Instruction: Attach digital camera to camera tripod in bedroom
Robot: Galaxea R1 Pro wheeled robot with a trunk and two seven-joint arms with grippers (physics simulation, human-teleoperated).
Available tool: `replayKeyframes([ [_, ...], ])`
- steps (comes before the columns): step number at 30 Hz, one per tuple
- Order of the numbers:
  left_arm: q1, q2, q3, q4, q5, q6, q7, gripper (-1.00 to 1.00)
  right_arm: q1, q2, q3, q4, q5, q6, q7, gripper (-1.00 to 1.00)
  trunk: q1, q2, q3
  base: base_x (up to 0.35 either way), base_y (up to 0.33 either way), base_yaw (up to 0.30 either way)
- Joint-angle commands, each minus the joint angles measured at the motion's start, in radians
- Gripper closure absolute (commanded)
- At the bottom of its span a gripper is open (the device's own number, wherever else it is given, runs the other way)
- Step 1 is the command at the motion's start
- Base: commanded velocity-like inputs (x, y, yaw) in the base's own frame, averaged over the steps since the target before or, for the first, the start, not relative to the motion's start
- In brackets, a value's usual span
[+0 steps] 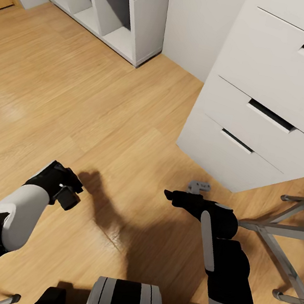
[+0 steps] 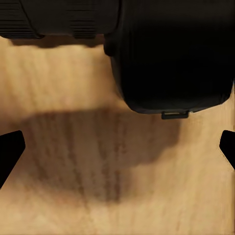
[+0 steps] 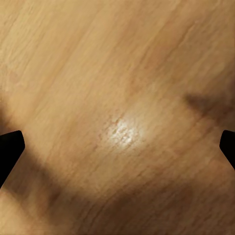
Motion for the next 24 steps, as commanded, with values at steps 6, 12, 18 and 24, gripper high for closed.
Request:
replayKeyframes([
  [6, -0.001, 0.004, 0.002, -0.001, 0.007, -0.006, 0.000, -1.00, 0.000, 0.000, 0.000, -0.001, -0.005, 0.004, -0.001, -1.00, 0.000, 0.000, -0.001, 0.000, 0.000, 0.000],
  [12, -0.001, 0.011, 0.002, -0.002, 0.007, -0.006, -0.001, -1.00, 0.000, 0.000, 0.000, -0.001, -0.005, 0.004, -0.001, -1.00, 0.000, 0.000, -0.001, 0.000, 0.000, 0.000],
  [18, -0.001, 0.020, 0.002, -0.002, 0.007, -0.007, -0.001, -1.00, 0.000, 0.000, 0.000, -0.001, -0.005, 0.004, -0.001, -1.00, 0.000, 0.000, -0.001, 0.000, 0.000, 0.000],
  [24, -0.001, 0.027, 0.003, -0.002, 0.008, -0.007, -0.001, -1.00, 0.000, 0.000, 0.000, -0.001, -0.005, 0.004, -0.001, -1.00, 0.000, 0.000, -0.001, 0.000, 0.000, 0.000],
])
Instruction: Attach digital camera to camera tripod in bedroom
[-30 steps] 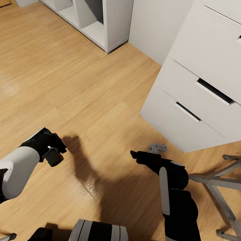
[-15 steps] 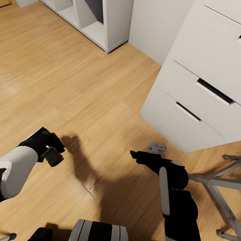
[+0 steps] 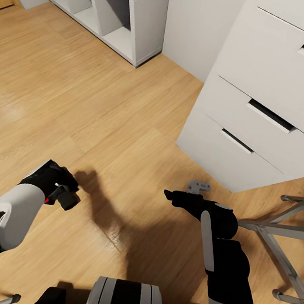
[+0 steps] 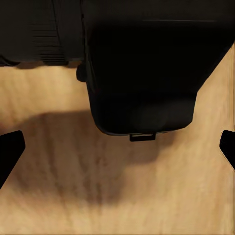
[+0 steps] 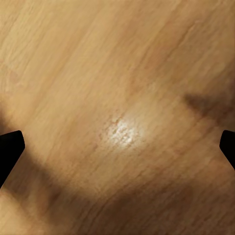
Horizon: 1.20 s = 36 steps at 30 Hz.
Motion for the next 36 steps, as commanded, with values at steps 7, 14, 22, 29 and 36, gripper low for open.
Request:
replayKeyframes([
  [7, 0.000, 0.005, 0.002, -0.001, 0.008, -0.005, 0.000, -1.00, -0.001, 0.000, -0.001, -0.001, -0.005, 0.004, -0.001, -1.00, 0.000, 0.000, -0.001, 0.000, 0.000, 0.000],
  [14, 0.000, 0.006, 0.003, -0.001, 0.008, -0.005, 0.000, -1.00, -0.002, 0.000, -0.001, -0.001, -0.005, 0.003, -0.001, -1.00, 0.000, 0.000, -0.001, 0.000, 0.000, 0.000],
  [22, 0.000, 0.007, 0.003, -0.001, 0.008, -0.005, 0.000, -1.00, -0.002, 0.000, -0.001, -0.001, -0.005, 0.003, -0.001, -1.00, 0.000, 0.000, -0.006, 0.000, 0.000, 0.000],
  [29, 0.001, 0.007, 0.004, -0.001, 0.010, -0.005, 0.000, -1.00, -0.002, 0.000, -0.001, -0.001, -0.005, 0.003, -0.001, -1.00, 0.000, 0.000, -0.015, 0.000, 0.000, 0.000],
  [36, 0.001, 0.007, 0.003, -0.001, 0.024, -0.005, 0.000, -1.00, -0.003, 0.000, -0.001, -0.001, -0.005, 0.003, -0.001, -1.00, 0.000, 0.000, -0.024, 0.000, 0.000, 0.000],
])
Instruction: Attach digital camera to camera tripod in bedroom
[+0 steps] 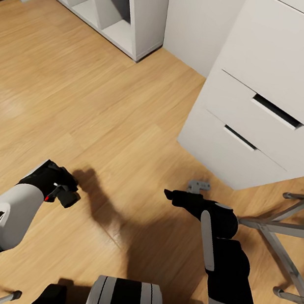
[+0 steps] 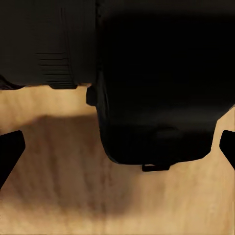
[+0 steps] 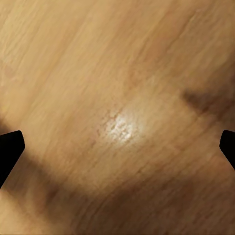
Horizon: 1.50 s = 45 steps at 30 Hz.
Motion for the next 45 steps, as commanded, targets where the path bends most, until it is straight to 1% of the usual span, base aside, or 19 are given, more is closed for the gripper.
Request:
replayKeyframes([
  [1, 0.000, 0.000, 0.002, -0.001, 0.012, -0.006, 0.000, -1.00, -0.001, 0.000, -0.001, -0.001, -0.005, 0.004, -0.001, -1.00, 0.000, 0.000, -0.001, 0.000, 0.000, 0.000],
  [2, 0.000, 0.000, 0.002, -0.001, 0.016, -0.006, 0.000, 1.00, -0.001, 0.000, -0.001, -0.001, -0.005, 0.004, -0.001, -1.00, 0.000, 0.000, -0.002, 0.000, 0.000, 0.000],
  [5, 0.000, 0.000, 0.002, -0.001, 0.029, -0.006, 0.000, 1.00, -0.001, 0.000, -0.001, -0.001, -0.005, 0.004, -0.001, -1.00, 0.000, 0.000, -0.004, 0.000, 0.000, 0.000],
  [9, 0.000, 0.001, 0.002, -0.001, 0.034, -0.005, 0.001, 1.00, -0.001, 0.000, -0.001, -0.001, -0.005, 0.004, -0.001, -1.00, 0.000, 0.000, -0.004, 0.000, 0.000, 0.000],
  [26, 0.004, -0.003, 0.001, -0.002, 0.036, -0.007, 0.002, 1.00, -0.002, -0.001, -0.001, -0.001, -0.005, 0.004, -0.001, -1.00, 0.000, 0.000, -0.005, 0.000, 0.000, 0.000],
  [27, 0.167, -0.020, -0.009, -0.441, 0.027, -0.082, 0.196, 1.00, 0.000, -0.001, 0.000, -0.001, -0.005, 0.005, -0.001, -1.00, 0.000, 0.000, -0.005, 0.000, 0.000, 0.000],
  [29, 0.201, -0.021, -0.010, -0.535, 0.026, -0.085, 0.263, 1.00, 0.001, -0.001, 0.001, -0.001, -0.005, 0.005, -0.001, -1.00, 0.000, 0.000, -0.005, 0.000, 0.000, 0.000],
  [32, 0.237, -0.028, -0.012, -0.634, 0.024, -0.087, 0.333, 1.00, 0.002, -0.001, 0.001, -0.001, -0.005, 0.005, -0.001, -1.00, 0.000, 0.000, -0.005, 0.000, 0.000, 0.000],
  [35, 0.256, -0.035, -0.013, -0.688, 0.021, -0.088, 0.369, 1.00, 0.002, -0.001, 0.001, -0.001, -0.005, 0.005, -0.001, -1.00, 0.000, 0.000, -0.005, 0.000, 0.000, 0.000],
  [38, 0.266, -0.039, -0.014, -0.718, 0.020, -0.088, 0.389, 1.00, 0.002, -0.001, 0.001, -0.001, -0.005, 0.005, -0.001, -1.00, 0.000, 0.000, -0.005, 0.000, 0.000, 0.000],
  [45, 0.276, -0.043, -0.014, -0.752, 0.019, -0.089, 0.411, 1.00, 0.002, -0.001, 0.002, -0.001, -0.005, 0.005, -0.001, -1.00, 0.000, 0.000, -0.005, 0.000, 0.000, 0.000],
])
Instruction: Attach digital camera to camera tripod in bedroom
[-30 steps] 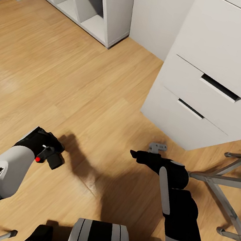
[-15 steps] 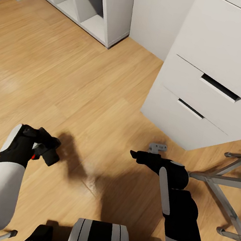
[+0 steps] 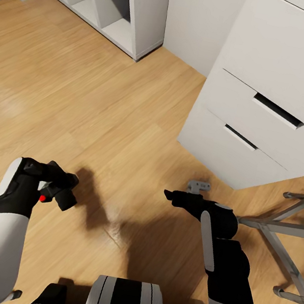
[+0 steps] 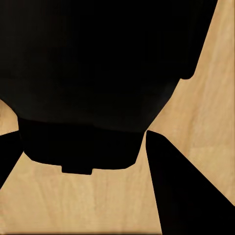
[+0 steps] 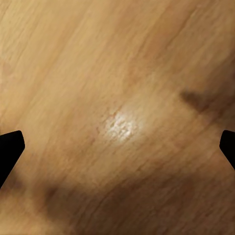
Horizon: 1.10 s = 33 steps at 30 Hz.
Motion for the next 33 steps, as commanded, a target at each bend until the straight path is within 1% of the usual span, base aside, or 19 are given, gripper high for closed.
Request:
replayKeyframes([
  [1, 0.001, 0.000, 0.001, -0.006, 0.002, -0.001, 0.004, 1.00, 0.000, 0.000, 0.000, -0.001, -0.005, 0.004, -0.001, -1.00, 0.000, 0.000, -0.001, 0.000, 0.000, 0.000],
  [7, 0.017, -0.005, -0.003, -0.044, 0.002, -0.002, 0.014, 1.00, 0.000, 0.001, 0.001, -0.001, -0.005, 0.005, -0.001, -1.00, 0.000, 0.000, -0.001, 0.000, 0.000, 0.000],
  [9, 0.032, -0.011, -0.013, -0.075, 0.002, -0.003, 0.026, 1.00, 0.000, 0.000, 0.002, -0.001, -0.005, 0.005, -0.001, -1.00, 0.000, 0.000, -0.001, 0.000, 0.000, 0.000],
  [12, 0.057, -0.030, -0.044, -0.131, 0.002, -0.003, 0.048, 1.00, 0.003, 0.001, 0.008, -0.001, -0.005, 0.004, -0.001, -1.00, 0.000, 0.000, -0.001, 0.000, 0.000, 0.000],
  [13, 0.057, -0.030, -0.044, -0.131, 0.002, -0.003, 0.048, 1.00, 0.003, 0.001, 0.008, -0.001, -0.005, 0.004, -0.001, -1.00, 0.000, 0.000, -0.001, 0.000, 0.000, 0.000],
  [15, 0.072, -0.046, -0.068, -0.165, 0.002, -0.003, 0.058, 1.00, 0.008, 0.001, 0.026, -0.001, -0.005, 0.001, -0.001, -1.00, 0.000, 0.000, -0.001, 0.000, 0.000, 0.000],
  [17, 0.087, -0.063, -0.090, -0.194, 0.001, -0.003, 0.065, 1.00, 0.020, 0.001, 0.054, -0.001, -0.005, -0.006, -0.002, -1.00, 0.000, 0.000, -0.001, 0.000, 0.000, 0.000],
  [18, 0.087, -0.063, -0.090, -0.194, 0.001, -0.003, 0.065, 1.00, 0.020, 0.001, 0.054, -0.001, -0.005, -0.006, -0.002, -1.00, 0.000, 0.000, -0.001, 0.000, 0.000, 0.000],
  [20, 0.097, -0.079, -0.104, -0.214, -0.004, -0.003, 0.069, 1.00, 0.038, 0.000, 0.078, -0.001, -0.005, -0.021, -0.002, -1.00, 0.000, 0.000, -0.001, 0.000, 0.000, 0.000],
  [22, 0.103, -0.092, -0.114, -0.228, -0.015, -0.003, 0.072, 1.00, 0.054, -0.001, 0.093, -0.001, -0.005, -0.039, -0.001, -1.00, 0.000, 0.000, -0.001, 0.000, 0.000, 0.000],
  [33, 0.103, -0.092, -0.114, -0.228, -0.015, -0.003, 0.072, 1.00, 0.054, -0.001, 0.093, -0.001, -0.005, -0.039, -0.001, -1.00, 0.000, 0.000, -0.001, 0.000, 0.000, 0.000],
])
